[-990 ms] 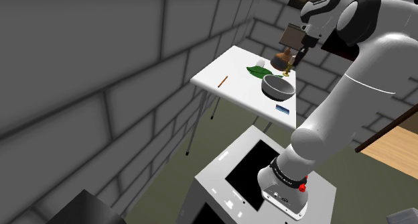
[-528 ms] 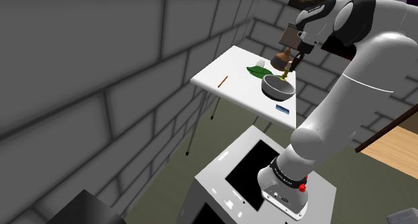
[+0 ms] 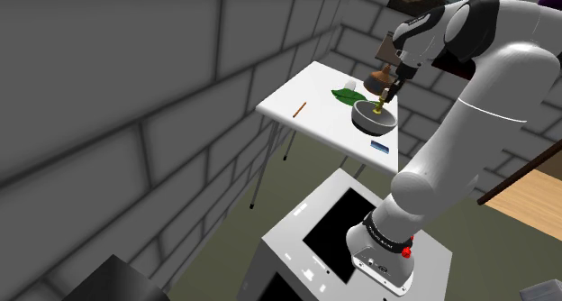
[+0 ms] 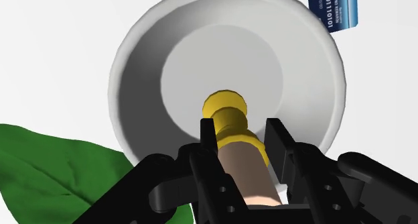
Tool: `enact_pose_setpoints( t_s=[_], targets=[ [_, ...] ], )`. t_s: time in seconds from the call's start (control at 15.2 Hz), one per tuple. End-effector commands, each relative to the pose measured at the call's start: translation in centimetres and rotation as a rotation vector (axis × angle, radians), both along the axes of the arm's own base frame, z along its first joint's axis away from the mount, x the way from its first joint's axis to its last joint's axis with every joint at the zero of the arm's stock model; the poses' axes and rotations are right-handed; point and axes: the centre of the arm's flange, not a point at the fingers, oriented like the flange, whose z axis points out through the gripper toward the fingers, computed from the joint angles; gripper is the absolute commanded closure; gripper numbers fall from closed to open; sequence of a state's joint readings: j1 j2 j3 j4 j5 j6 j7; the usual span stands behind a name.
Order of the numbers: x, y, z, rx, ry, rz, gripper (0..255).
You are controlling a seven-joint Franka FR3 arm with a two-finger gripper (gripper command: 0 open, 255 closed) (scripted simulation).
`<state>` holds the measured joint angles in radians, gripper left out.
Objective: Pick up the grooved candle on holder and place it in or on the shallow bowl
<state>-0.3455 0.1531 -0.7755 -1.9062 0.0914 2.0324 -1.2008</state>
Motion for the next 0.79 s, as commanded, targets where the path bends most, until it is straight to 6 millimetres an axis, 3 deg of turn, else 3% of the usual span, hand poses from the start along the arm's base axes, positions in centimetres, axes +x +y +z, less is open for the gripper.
enact_pose_setpoints(
  t_s=[0.0, 0.2, 0.26, 0.59, 0.73],
  targets=[
    [0.0, 0.0, -0.1, 0.000, 0.000, 0.000, 255],
    [0.0, 0.0, -0.1, 0.000, 0.000, 0.000, 255],
    [0.0, 0.0, -0.1, 0.000, 0.000, 0.000, 0],
    [0.0, 0.0, -0.1, 0.000, 0.000, 0.000, 0],
    [0.0, 0.1, 2.6, 0.000, 0.000, 0.000, 0]
  ],
)
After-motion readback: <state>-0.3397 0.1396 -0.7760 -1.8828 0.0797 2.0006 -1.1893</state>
